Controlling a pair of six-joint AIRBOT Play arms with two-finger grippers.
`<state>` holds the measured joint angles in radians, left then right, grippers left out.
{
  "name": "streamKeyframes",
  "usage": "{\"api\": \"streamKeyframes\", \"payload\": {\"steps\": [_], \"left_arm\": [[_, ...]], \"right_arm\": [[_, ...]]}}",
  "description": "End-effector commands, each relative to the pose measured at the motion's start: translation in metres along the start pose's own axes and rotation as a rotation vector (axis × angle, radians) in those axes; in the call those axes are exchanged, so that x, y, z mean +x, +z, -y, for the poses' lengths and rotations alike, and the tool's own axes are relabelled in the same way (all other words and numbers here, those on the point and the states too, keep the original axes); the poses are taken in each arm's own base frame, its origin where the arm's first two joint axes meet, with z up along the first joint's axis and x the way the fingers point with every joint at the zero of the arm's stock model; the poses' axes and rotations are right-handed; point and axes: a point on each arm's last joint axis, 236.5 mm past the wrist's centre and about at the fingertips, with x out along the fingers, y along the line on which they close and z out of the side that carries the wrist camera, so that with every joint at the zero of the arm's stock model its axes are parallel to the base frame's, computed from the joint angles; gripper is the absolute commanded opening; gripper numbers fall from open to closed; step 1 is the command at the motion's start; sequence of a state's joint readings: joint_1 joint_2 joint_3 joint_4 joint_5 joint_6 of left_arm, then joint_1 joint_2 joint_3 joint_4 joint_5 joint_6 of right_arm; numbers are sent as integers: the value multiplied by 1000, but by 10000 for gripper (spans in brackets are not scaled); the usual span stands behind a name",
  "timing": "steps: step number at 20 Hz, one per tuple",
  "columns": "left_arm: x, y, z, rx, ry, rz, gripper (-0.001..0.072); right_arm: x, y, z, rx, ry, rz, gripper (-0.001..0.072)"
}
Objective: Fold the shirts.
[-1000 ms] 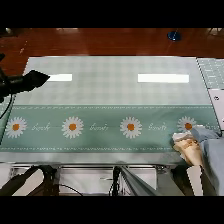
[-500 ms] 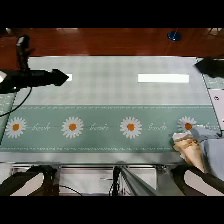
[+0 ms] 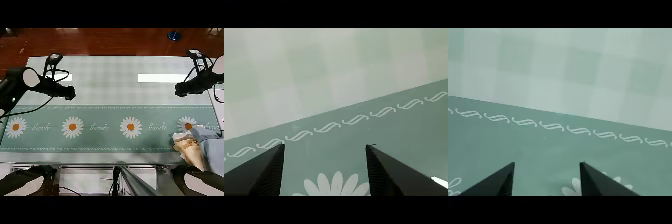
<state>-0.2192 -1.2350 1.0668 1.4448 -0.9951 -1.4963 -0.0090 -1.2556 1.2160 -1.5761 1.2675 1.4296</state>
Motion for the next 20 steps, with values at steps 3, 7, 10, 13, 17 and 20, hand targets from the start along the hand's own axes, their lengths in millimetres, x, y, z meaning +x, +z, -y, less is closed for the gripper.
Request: {"api": "streamKeyframes", "payload": {"steps": [3,7,10,13,17,20], "left_arm": [[-2,50,-1,1,33,185,602],[-1,46,-1,1,32,167,602],[-1,47,-1,1,32,168,601],[-1,47,-1,1,32,168,601],[-1,47,-1,1,32,168,601],[-1,47,-1,1,32,168,601]], "right_arm": [[0,13,9,-19,-50,48,477],[0,22,9,-20,-54,87,477],[-1,22,9,-19,-53,88,477],[0,22,9,-20,-53,87,477],[0,22,9,-20,-53,87,477],[0,22,9,-20,-53,87,477]]}}
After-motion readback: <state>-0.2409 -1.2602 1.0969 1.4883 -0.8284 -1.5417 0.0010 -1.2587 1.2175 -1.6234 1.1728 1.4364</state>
